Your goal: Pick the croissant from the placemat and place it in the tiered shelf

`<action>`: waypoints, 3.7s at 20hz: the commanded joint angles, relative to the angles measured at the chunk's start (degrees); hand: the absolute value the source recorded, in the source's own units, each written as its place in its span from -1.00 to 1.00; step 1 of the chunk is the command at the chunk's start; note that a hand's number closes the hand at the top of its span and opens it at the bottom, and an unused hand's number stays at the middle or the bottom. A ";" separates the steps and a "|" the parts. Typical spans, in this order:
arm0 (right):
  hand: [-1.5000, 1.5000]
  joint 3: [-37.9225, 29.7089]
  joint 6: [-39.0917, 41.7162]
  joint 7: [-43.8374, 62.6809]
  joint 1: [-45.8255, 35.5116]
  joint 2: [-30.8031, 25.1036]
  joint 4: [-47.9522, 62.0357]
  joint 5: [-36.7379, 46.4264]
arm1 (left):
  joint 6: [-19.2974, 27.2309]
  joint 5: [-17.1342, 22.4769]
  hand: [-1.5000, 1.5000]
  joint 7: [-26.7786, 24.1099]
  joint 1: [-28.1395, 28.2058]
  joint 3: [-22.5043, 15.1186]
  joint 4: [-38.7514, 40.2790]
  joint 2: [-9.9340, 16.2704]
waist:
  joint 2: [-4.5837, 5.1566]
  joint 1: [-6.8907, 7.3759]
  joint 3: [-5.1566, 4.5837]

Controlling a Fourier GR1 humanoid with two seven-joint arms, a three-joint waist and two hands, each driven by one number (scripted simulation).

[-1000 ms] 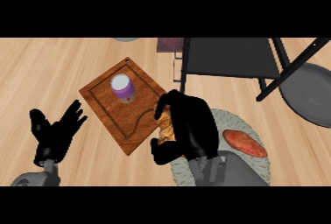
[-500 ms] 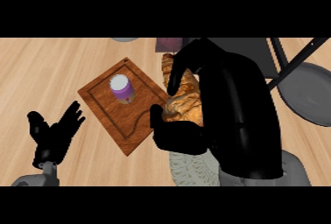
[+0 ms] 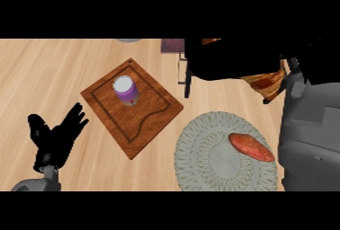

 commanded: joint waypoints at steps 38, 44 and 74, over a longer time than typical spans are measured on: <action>1.00 -13.56 -10.94 -39.09 -16.48 -16.06 60.41 0.33 | -1.21 -1.90 0.00 1.66 0.45 0.20 2.01 -2.51 | 0.82 1.35 -0.29; 1.00 -10.78 -10.53 -38.46 -14.22 -14.87 59.70 2.41 | -3.45 -0.27 0.00 2.57 -0.01 2.73 2.04 -0.05 | 0.60 0.74 -0.30; -1.00 -35.67 -34.52 -29.92 -13.36 -26.07 51.71 -13.41 | -2.74 -1.55 0.00 4.22 0.07 2.51 1.21 -1.35 | 0.30 -0.53 -0.24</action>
